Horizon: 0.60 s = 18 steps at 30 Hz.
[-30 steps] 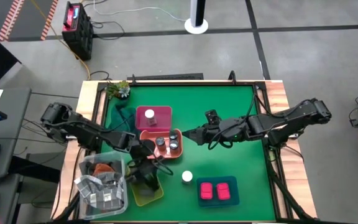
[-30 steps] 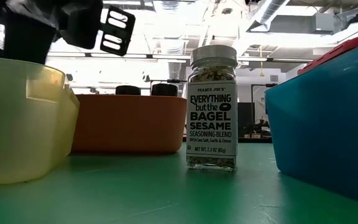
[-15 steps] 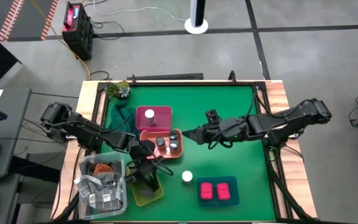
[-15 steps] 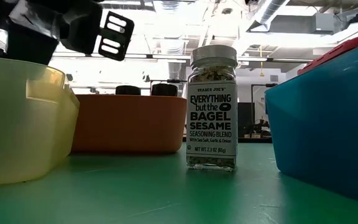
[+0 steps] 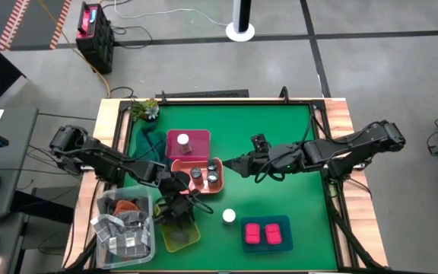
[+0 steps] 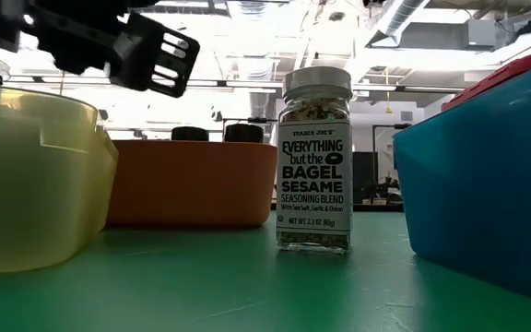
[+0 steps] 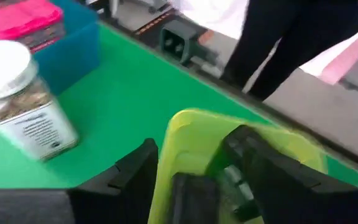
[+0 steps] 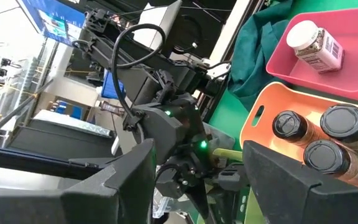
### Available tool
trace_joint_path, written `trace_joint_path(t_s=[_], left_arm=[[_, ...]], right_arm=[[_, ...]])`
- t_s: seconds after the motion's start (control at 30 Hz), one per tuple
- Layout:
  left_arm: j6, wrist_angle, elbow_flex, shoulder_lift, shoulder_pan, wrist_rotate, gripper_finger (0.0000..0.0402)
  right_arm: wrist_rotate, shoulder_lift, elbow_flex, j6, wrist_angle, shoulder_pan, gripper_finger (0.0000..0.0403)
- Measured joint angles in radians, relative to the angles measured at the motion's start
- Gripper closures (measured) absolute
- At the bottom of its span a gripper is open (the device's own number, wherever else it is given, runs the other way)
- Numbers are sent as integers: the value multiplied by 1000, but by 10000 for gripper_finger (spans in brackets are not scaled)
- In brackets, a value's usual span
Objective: Sort spices by type
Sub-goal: Put the white seasoning bottle into the red bin
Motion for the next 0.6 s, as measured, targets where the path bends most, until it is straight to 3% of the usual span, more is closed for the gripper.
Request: trace_joint_path(t_s=[0.1, 0.2, 0.37, 0.6], left_arm=[[2, -10, -6, -14, 17, -23, 178], [-17, -2, -6, -66, 43, -41, 178], [-141, -12, -5, -165, 110, -74, 178], [-473, -116, -3, -250, 200, -304, 178]], right_arm=[[-2, 0, 0, -2, 0, 0, 138], [-76, 0, 1, -32, -14, -2, 138], [-198, 64, 125, -82, -371, 22, 138], [-239, 312, 460, -505, -744, 106, 138]])
